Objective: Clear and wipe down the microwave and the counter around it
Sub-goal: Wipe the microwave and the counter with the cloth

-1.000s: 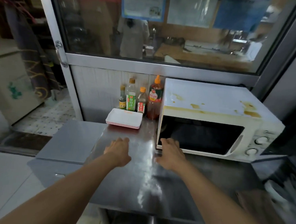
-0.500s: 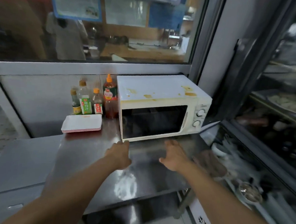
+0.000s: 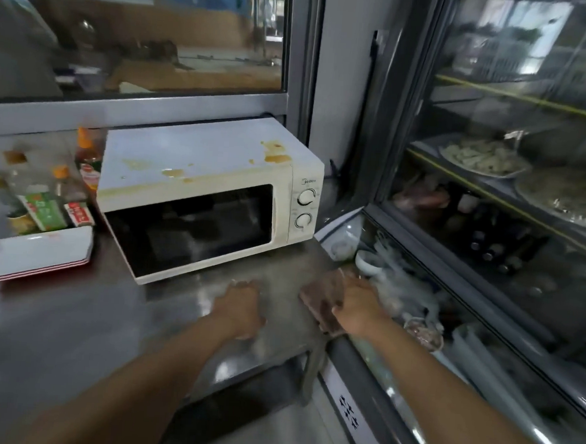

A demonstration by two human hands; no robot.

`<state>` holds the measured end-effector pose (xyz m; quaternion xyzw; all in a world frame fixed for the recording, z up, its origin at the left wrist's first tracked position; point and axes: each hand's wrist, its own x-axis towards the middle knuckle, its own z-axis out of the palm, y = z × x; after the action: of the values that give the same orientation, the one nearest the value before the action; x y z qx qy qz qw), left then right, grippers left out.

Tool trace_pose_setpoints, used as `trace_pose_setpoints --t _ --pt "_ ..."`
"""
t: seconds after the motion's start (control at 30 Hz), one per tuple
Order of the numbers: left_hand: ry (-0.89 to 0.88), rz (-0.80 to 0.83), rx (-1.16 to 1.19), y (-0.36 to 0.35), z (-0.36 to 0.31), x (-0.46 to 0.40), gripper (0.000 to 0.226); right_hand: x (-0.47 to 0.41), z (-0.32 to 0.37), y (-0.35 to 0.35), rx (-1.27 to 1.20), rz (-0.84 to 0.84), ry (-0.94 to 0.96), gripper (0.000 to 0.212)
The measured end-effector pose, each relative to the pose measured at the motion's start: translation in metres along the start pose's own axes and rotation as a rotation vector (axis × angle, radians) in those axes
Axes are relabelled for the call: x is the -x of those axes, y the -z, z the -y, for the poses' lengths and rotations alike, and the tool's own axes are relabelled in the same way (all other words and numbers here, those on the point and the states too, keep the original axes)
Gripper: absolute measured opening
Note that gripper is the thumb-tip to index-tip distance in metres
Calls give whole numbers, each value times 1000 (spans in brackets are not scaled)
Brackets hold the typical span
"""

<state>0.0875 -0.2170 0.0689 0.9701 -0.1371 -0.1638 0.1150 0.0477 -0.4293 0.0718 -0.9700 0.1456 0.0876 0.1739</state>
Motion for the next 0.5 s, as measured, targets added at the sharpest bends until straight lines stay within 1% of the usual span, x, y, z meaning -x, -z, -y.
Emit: trace_pose_setpoints --t 0.13,0.27,0.37,0.5 --pt "86 33 36 -21 -33 -34 65 -42 -43 -7 -36 48 29 71" --pt "150 51 45 -46 -57 -59 63 -82 -69 -24 -73 108 93 68" --pt "209 49 62 -60 -65 -69 60 -103 -78 -41 -60 157 171 75" --pt "257 22 73 -67 -67 -77 55 -121 -79 -64 -138 169 173 79"
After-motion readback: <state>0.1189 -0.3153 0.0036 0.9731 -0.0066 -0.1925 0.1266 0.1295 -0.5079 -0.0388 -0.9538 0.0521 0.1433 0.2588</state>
